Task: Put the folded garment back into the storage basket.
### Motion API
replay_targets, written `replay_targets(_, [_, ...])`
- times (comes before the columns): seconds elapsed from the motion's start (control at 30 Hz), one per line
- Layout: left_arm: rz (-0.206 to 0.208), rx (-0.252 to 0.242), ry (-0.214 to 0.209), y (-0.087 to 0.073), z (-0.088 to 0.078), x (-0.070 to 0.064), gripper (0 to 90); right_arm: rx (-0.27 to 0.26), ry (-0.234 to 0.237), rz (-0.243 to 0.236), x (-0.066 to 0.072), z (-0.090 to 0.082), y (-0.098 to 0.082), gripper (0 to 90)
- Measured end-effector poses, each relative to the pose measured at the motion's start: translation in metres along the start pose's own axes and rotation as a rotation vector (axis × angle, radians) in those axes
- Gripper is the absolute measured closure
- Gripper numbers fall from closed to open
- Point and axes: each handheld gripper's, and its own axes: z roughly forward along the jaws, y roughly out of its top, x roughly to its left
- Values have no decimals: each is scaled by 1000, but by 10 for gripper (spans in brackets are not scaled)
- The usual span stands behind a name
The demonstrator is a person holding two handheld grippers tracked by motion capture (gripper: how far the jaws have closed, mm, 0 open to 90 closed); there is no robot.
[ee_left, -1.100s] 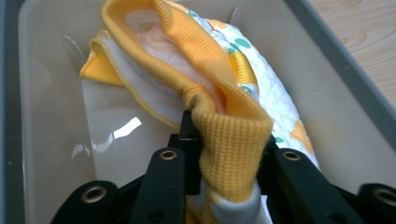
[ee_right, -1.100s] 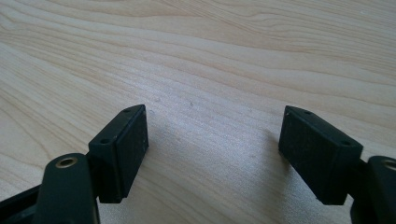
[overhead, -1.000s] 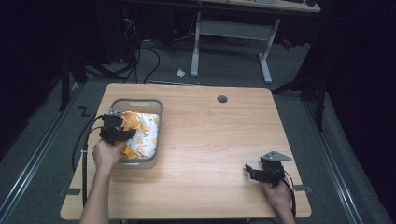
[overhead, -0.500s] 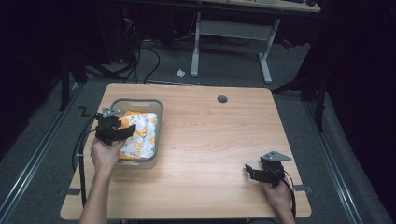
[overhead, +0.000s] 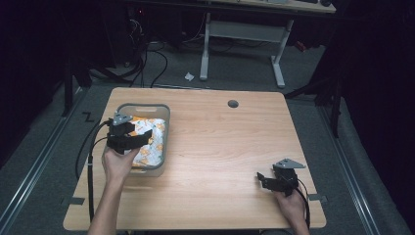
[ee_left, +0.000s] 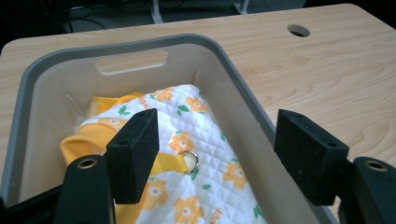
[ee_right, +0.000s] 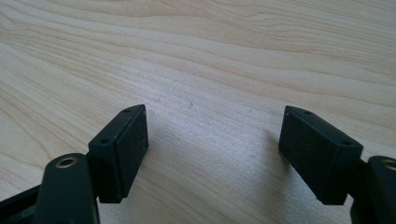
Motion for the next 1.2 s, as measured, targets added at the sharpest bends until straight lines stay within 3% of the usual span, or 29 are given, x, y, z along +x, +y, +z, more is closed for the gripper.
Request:
replay_targets(0.27, [22, -14, -2, 0, -2, -13, 274, 0, 0, 0, 0, 0, 0, 243])
replay_targets(0.47, [47, -20, -37, 0, -4, -27, 266, 0, 0, 0, 0, 0, 0, 243])
replay_targets(0.87, [70, -32, -63, -3, 0, -48, 267, 0, 0, 0, 0, 0, 0, 243])
replay_targets(1.2, [135, -24, -52, -8, 3, -69, 267, 0, 0, 0, 0, 0, 0, 243])
